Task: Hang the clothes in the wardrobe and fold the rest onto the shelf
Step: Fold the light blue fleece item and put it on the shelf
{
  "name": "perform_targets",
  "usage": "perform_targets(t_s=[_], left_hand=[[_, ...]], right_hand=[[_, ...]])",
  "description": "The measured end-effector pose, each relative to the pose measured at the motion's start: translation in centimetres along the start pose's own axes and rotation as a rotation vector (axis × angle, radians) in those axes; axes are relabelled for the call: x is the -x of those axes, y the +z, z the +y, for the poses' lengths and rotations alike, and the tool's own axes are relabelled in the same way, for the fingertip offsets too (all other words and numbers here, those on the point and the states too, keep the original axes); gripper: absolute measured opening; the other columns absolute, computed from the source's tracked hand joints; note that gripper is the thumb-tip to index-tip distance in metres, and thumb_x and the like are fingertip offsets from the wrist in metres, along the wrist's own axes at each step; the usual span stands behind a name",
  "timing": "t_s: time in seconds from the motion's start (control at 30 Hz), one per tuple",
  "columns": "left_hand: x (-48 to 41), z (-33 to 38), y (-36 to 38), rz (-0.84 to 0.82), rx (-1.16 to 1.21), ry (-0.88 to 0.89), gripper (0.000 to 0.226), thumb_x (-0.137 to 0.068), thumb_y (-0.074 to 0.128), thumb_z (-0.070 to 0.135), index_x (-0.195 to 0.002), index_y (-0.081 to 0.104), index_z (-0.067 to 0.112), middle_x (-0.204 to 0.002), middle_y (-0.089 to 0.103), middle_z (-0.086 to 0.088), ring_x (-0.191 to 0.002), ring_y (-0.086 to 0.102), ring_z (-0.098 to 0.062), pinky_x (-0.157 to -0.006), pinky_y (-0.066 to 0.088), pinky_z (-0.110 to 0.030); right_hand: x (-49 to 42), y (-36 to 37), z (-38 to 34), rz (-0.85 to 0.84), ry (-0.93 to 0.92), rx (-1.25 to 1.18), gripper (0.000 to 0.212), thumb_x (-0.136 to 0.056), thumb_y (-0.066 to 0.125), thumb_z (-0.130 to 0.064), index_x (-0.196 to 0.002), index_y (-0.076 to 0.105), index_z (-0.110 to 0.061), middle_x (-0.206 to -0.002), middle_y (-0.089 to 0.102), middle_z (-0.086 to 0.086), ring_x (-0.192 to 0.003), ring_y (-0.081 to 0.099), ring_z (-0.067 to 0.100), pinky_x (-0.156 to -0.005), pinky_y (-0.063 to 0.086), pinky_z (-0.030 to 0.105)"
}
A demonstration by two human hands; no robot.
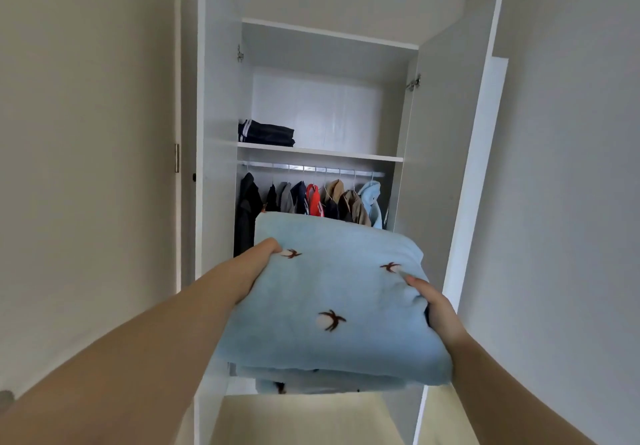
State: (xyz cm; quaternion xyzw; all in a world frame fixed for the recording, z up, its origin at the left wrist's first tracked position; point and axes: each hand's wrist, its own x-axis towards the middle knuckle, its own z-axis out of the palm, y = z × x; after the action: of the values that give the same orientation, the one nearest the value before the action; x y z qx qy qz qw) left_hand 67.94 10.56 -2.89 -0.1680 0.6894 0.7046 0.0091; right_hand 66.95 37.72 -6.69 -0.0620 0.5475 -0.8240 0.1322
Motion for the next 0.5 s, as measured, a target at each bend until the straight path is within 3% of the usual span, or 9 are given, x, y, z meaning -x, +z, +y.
perform_targets(t_s=[0.17, 0.3, 0.43, 0.5], left_hand=[[-10.3, 5.8, -3.2, -0.001, 0.034, 0.055, 0.023, -0.091, 0.051, 0.029, -0.092, 0.06, 0.008, -0.078, 0.063, -0.013, -0.066, 0.058, -0.024, -0.059, 0.046, -0.028], [-17.6, 10.2, -4.2, -0.021, 0.048, 0.106, 0.018, -0.093, 0.053, 0.025, -0.086, 0.058, 0.01, -0.076, 0.062, -0.011, -0.064, 0.057, -0.022, -0.055, 0.045, -0.028], [-24.3, 12.9, -3.8, -0.041, 0.061, 0.107, 0.016, -0.092, 0.054, 0.023, -0.084, 0.059, 0.009, -0.053, 0.065, -0.007, -0.047, 0.061, -0.018, -0.041, 0.049, -0.02], [-28.3, 14.6, -3.5, -0.038, 0.059, 0.13, 0.016, -0.092, 0.055, 0.023, -0.087, 0.06, 0.008, -0.056, 0.066, -0.008, -0.046, 0.062, -0.019, -0.043, 0.05, -0.021]], right_hand=[[-11.4, 3.8, -1.9, -0.028, -0.079, -0.066, 0.028, -0.072, 0.061, -0.03, -0.093, 0.075, -0.017, -0.097, 0.073, 0.008, -0.082, 0.072, 0.024, -0.067, 0.052, 0.034], [-19.4, 4.9, -3.2, -0.042, -0.11, -0.102, 0.031, -0.088, 0.051, -0.031, -0.113, 0.064, -0.016, -0.096, 0.074, 0.006, -0.081, 0.072, 0.02, -0.055, 0.055, 0.027], [-26.8, 4.7, -4.3, -0.096, -0.117, -0.099, 0.058, -0.072, 0.061, -0.034, -0.128, 0.055, -0.021, -0.116, 0.067, 0.009, -0.095, 0.069, 0.026, -0.063, 0.056, 0.033], [-31.0, 4.3, -5.3, -0.13, -0.117, -0.08, 0.06, -0.072, 0.062, -0.033, -0.13, 0.054, -0.021, -0.117, 0.066, 0.01, -0.096, 0.068, 0.028, -0.065, 0.056, 0.035]])
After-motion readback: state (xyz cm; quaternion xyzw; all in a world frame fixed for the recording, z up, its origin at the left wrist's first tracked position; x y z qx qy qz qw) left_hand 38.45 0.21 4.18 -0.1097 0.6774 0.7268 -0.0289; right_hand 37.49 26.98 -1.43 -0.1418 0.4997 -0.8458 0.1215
